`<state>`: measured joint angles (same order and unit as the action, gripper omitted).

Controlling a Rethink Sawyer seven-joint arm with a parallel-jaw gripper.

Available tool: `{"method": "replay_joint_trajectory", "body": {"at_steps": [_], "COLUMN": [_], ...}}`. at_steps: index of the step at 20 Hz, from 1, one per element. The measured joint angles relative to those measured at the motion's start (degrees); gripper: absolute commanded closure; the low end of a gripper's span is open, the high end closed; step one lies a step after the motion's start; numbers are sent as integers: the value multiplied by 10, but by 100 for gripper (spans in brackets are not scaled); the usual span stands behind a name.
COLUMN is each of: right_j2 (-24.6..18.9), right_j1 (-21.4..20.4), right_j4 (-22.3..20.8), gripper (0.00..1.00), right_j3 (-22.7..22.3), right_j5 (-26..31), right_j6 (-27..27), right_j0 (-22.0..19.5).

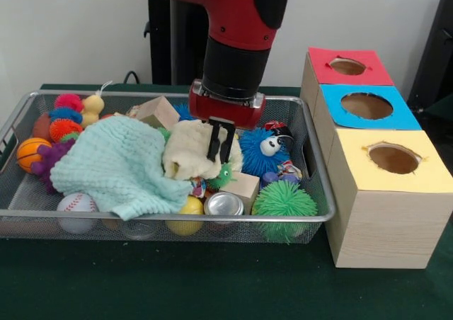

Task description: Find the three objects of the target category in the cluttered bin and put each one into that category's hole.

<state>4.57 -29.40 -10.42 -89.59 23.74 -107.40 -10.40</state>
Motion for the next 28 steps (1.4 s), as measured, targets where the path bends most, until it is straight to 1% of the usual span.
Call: {"method": "replay_joint_trajectory", "body": {"at_steps": [7,9,10,12,15,17,20,21,23,28], "right_j2": [4,4,4,5,10,13,15,15,15,16], "right_j1": [-22,-36,-55,-73,-118,-138,-164,-170,-193,-219], "right_j4": [4,8,11,14,21,24,28,29,34,42], "gripper": [100,100,100,100,100,100,100,100,100,100], "right_j3": [-5,-13,-22,-30,-44,-50,-56,-58,-72,-100], "right_j5": [1,11,33,55,121,150,176,179,179,169], "right_j6": [0,0,0,0,0,0,0,0,0,0], "right_j0": [1,1,2,2,2,2,1,0,-3,-2]}}
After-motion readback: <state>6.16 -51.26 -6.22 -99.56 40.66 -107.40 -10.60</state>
